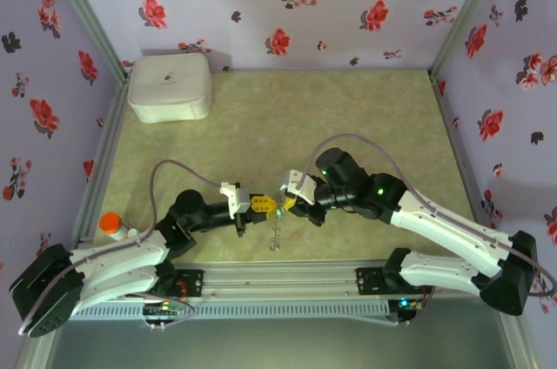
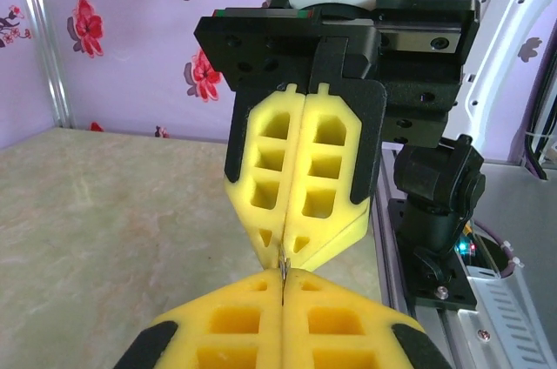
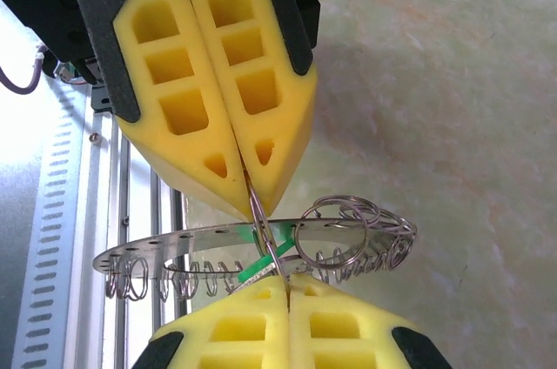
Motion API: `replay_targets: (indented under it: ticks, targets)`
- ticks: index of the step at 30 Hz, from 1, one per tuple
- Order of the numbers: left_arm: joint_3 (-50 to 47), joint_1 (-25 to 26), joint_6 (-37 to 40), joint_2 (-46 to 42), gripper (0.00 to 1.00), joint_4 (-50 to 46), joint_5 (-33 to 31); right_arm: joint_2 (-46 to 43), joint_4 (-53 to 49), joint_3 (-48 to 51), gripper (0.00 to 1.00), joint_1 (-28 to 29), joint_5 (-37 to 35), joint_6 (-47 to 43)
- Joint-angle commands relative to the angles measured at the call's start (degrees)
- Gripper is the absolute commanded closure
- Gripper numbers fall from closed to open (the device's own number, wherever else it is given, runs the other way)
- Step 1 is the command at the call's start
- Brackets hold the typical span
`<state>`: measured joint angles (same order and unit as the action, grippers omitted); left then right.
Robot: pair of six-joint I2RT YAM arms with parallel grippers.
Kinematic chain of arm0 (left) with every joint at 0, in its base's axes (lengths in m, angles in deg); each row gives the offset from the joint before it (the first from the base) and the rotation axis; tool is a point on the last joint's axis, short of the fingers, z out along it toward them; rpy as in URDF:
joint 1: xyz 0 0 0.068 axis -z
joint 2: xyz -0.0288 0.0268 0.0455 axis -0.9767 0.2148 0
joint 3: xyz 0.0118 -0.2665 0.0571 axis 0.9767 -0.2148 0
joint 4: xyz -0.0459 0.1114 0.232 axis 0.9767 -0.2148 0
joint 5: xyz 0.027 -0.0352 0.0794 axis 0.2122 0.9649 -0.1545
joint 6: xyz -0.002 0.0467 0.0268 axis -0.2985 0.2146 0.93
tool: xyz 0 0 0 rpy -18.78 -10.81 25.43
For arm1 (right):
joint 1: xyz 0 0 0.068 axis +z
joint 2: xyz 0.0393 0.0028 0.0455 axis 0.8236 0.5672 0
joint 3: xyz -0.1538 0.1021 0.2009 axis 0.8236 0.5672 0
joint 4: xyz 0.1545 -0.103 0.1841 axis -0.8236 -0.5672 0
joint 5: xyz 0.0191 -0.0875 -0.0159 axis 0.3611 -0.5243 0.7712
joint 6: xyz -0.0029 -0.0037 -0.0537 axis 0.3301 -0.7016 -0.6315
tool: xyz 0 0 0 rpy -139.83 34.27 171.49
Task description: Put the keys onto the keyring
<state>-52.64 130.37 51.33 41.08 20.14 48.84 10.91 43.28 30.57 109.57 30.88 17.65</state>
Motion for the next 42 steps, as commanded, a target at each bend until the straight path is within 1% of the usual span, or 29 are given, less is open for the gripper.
replay_targets:
  ticks: [1,7,12,17,18,20,23,26,33,42]
  targets:
    - [0.2,0.05,-0.7,-0.43,1.0,4.54,-0.05,-0.39,-0.49,-0.9,1.0,-0.04,0.78,-0.03]
    - [0.37,0.04,-1.97,-0.53,1.0,7.68,-0.1,-0.18,0.29,0.46,1.0,-0.6,-1.47,1.69]
    - [0.63,0.05,-3.95,1.46,1.0,14.02,-0.33,1.13,4.03,1.57,1.0,-0.51,2.73,4.65]
    - [0.67,0.05,-4.68,3.35,1.0,15.91,-0.43,-0.9,5.66,2.15,1.0,-0.45,2.32,4.9]
    - [0.5,0.05,-4.63,3.58,1.0,15.92,-0.4,-1.5,5.84,2.28,0.98,-0.45,1.81,4.81]
    - [0.33,0.05,-4.71,3.94,1.0,15.93,-0.41,-2.82,5.97,2.65,0.9,-0.59,0.77,4.55]
    - [0.03,0.05,-5.16,4.27,1.0,16.07,-0.43,-5.09,6.03,3.69,0.83,-0.6,-1.11,3.18]
    - [-0.02,0.05,-5.65,4.61,1.0,16.18,-0.3,-6.58,6.13,4.41,0.79,-0.63,-1.39,2.29]
    - [0.1,0.05,-6.36,5.5,1.0,16.85,0.39,-5.98,9.83,5.1,0.78,-0.69,3.27,3.38]
    - [0.45,0.07,-7.0,6.02,1.0,16.75,1.55,-4.94,13.46,6.11,0.81,-0.69,4.12,4.98]
